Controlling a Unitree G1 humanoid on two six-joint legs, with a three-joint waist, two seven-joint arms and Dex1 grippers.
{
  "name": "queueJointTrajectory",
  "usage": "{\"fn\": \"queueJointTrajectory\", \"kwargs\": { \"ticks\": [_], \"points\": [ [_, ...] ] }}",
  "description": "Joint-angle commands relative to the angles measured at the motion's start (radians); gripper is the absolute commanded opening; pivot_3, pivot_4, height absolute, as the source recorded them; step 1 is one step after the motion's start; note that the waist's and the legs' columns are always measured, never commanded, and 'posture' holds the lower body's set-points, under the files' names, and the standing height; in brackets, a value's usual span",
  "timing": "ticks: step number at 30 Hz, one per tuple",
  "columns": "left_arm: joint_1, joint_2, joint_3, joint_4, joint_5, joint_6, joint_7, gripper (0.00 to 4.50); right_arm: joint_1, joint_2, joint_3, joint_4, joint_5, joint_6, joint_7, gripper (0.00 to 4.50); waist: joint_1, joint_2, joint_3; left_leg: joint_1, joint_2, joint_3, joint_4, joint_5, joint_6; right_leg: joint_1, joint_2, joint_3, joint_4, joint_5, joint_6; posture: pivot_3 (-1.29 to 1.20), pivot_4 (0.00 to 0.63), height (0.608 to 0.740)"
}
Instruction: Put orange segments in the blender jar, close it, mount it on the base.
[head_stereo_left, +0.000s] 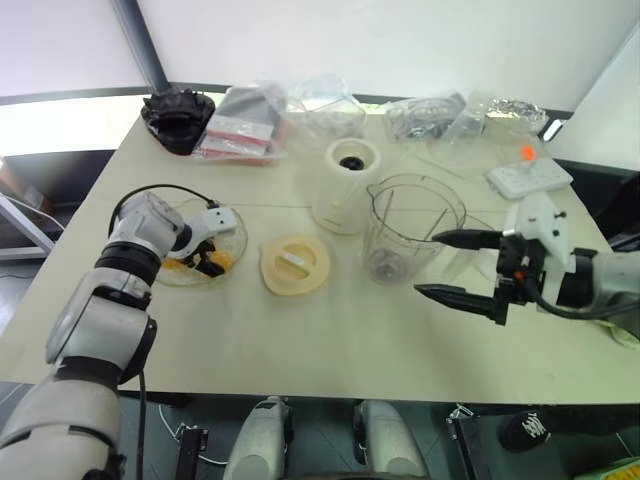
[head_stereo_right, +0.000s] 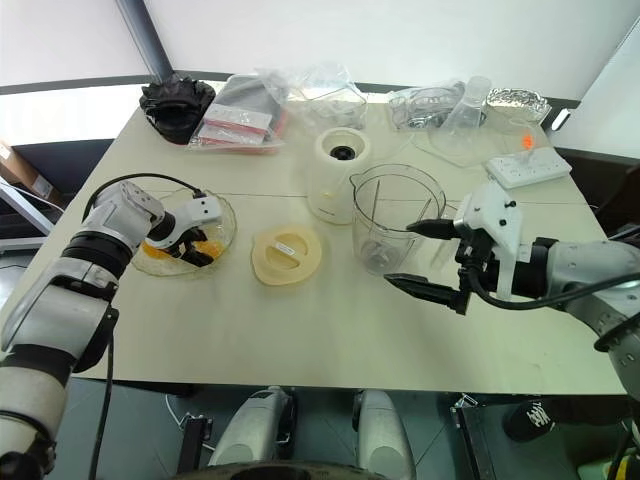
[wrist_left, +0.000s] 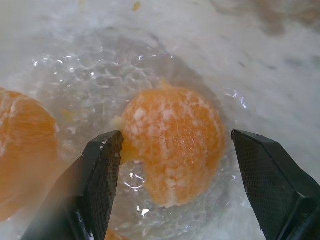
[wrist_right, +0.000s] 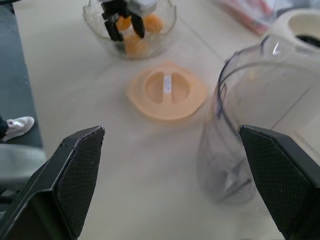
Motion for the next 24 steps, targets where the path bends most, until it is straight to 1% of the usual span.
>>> {"fn": "queueJointTrajectory", "kwargs": {
  "ticks": [1,4,6,7,9,11,17,24],
  "points": [
    [0.017,-0.012,-0.004,-0.002,-0.008,-0.001,-0.024,2.78,0.006,-0.019,-0.058,-0.042,0.032,0.003,-0.004,4.5,0.0,0.0,0.0,0.0,0.0,0.0,0.0,0.0,0.0,0.0,0.0,0.0,0.0,0.0,0.0,0.0,0.15,0.74],
    [0.021,-0.018,-0.006,-0.005,-0.009,-0.002,-0.029,2.78,0.004,-0.015,-0.057,-0.046,0.034,0.001,-0.023,4.5,0.0,0.0,0.0,0.0,0.0,0.0,0.0,0.0,0.0,0.0,0.0,0.0,0.0,0.0,0.0,0.0,0.15,0.74],
    [0.021,-0.021,-0.009,-0.003,-0.008,-0.006,-0.031,2.32,-0.006,-0.014,-0.048,-0.044,0.035,-0.002,-0.033,4.5,0.0,0.0,0.0,0.0,0.0,0.0,0.0,0.0,0.0,0.0,0.0,0.0,0.0,0.0,0.0,0.0,0.15,0.74],
    [0.021,-0.023,-0.009,-0.002,-0.007,-0.007,-0.03,1.95,-0.009,-0.014,-0.046,-0.043,0.035,-0.004,-0.035,4.5,0.001,0.0,0.0,0.0,0.0,0.0,0.0,0.0,0.0,0.0,0.0,0.0,0.0,0.0,0.0,0.0,0.15,0.74],
    [0.022,-0.024,-0.009,-0.002,-0.006,-0.009,-0.028,0.93,-0.014,-0.016,-0.041,-0.039,0.033,-0.008,-0.037,4.5,0.002,0.0,0.0,0.0,0.0,0.0,0.0,0.0,0.0,0.0,0.0,0.0,0.0,0.0,0.0,0.0,0.15,0.74],
    [0.024,-0.024,-0.009,-0.001,-0.004,-0.012,-0.025,0.05,-0.021,-0.016,-0.034,-0.034,0.029,-0.012,-0.039,4.5,0.001,0.0,0.0,0.0,0.0,0.0,0.0,0.0,0.0,0.0,0.0,0.0,0.0,0.0,0.0,0.0,0.15,0.74],
    [0.028,-0.02,-0.004,-0.005,-0.008,-0.004,-0.019,0.05,-0.039,-0.015,-0.014,-0.028,0.024,-0.017,-0.044,4.5,0.0,0.0,0.0,0.0,0.0,0.0,0.0,0.0,0.0,0.0,0.0,0.0,0.0,0.0,0.0,0.0,0.15,0.74],
    [0.009,-0.012,0.031,0.002,-0.036,0.027,-0.014,0.05,-0.069,-0.013,0.021,-0.01,0.009,-0.026,-0.04,4.5,0.0,0.0,0.0,0.0,0.0,0.0,0.0,0.0,0.0,0.0,0.0,0.0,0.0,0.0,0.0,0.0,0.15,0.74]
  ]
}}
